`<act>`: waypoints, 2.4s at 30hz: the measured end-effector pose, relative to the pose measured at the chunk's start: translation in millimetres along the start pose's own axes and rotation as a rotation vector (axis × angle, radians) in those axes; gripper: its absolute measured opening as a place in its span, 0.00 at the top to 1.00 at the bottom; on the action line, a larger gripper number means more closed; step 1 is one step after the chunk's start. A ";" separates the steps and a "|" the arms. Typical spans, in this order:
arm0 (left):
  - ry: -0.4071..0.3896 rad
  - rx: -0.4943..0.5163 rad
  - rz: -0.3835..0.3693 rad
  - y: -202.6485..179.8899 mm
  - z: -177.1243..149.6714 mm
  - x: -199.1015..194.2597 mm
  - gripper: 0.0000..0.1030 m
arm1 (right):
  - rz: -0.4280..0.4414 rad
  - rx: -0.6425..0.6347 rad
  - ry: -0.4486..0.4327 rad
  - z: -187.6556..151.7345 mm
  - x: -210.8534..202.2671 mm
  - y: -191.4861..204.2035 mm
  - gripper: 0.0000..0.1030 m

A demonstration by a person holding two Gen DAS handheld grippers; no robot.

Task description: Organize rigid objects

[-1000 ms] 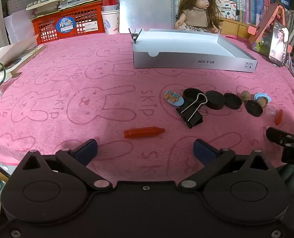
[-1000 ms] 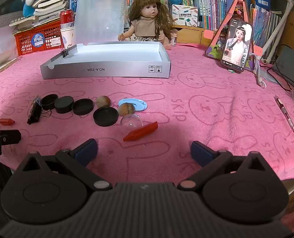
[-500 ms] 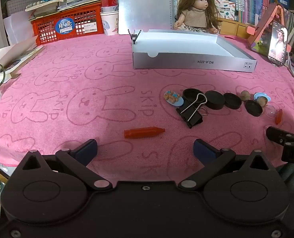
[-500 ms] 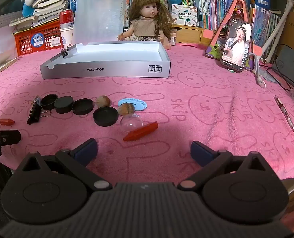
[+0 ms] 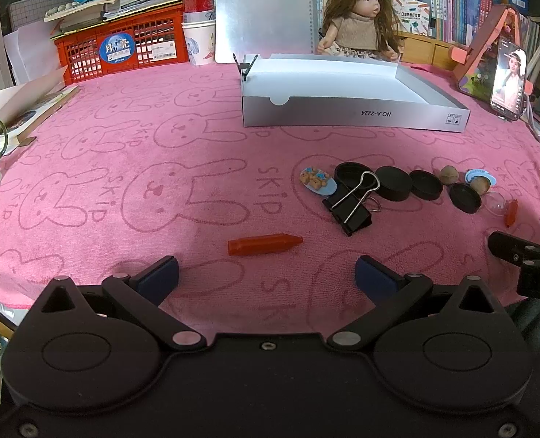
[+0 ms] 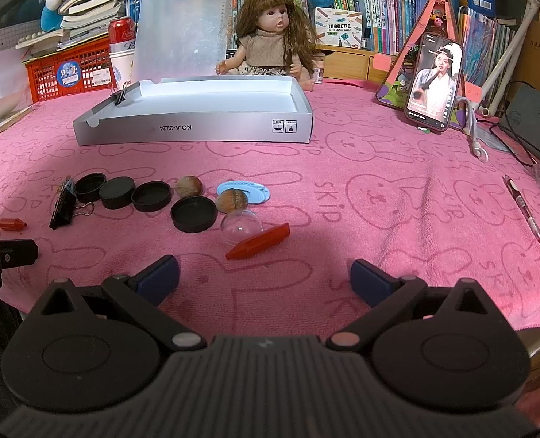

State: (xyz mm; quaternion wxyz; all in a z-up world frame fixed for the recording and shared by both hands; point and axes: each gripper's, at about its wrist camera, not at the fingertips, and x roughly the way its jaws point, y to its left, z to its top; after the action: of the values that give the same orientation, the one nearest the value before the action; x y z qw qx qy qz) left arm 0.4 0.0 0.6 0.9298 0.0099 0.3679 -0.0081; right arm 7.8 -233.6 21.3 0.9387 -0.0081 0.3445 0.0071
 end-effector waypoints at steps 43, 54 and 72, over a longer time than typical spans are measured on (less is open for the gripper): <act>0.000 0.001 -0.004 1.2 -0.7 0.3 0.00 | -0.001 -0.001 0.001 0.0 -0.3 1.7 0.00; -0.007 0.001 -0.007 1.5 -1.2 -0.2 0.00 | 0.080 -0.060 -0.003 3.7 1.7 -7.3 0.00; -0.084 -0.031 -0.080 4.6 -9.4 -12.5 0.12 | 0.250 -0.149 -0.109 7.6 17.5 -43.2 0.13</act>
State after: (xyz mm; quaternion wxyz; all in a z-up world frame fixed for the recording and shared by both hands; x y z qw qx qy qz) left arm -15.0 5.0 2.3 0.9433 -0.0196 0.3289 -0.0402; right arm 26.8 -276.5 16.2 0.9447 -0.0341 0.2897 0.1499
